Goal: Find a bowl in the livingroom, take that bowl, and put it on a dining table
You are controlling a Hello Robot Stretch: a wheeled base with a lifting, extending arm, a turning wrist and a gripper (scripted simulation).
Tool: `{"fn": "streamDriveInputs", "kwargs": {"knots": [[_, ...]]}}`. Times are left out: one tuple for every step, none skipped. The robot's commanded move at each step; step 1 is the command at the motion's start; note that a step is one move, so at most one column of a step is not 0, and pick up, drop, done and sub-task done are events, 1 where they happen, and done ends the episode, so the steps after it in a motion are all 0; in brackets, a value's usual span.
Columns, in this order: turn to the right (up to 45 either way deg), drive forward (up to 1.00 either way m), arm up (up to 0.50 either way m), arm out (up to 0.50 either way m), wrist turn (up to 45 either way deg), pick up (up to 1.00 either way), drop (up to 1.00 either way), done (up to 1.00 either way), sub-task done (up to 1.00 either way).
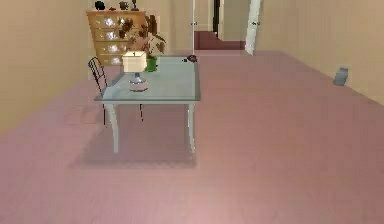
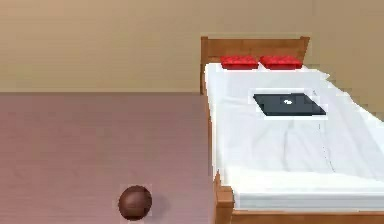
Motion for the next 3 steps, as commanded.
{"fn": "streamDriveInputs", "kwargs": {"knots": [[24.0, 0.0, 0.0, 0.0, 0.0, 0.0, 0.0, 0.0, 0.0], [0.0, 1.0, 0.0, 0.0, 0.0, 0.0, 0.0, 0.0, 0.0], [0.0, 0.55, 0.0, 0.0, 0.0, 0.0, 0.0, 0.0, 0.0]]}}
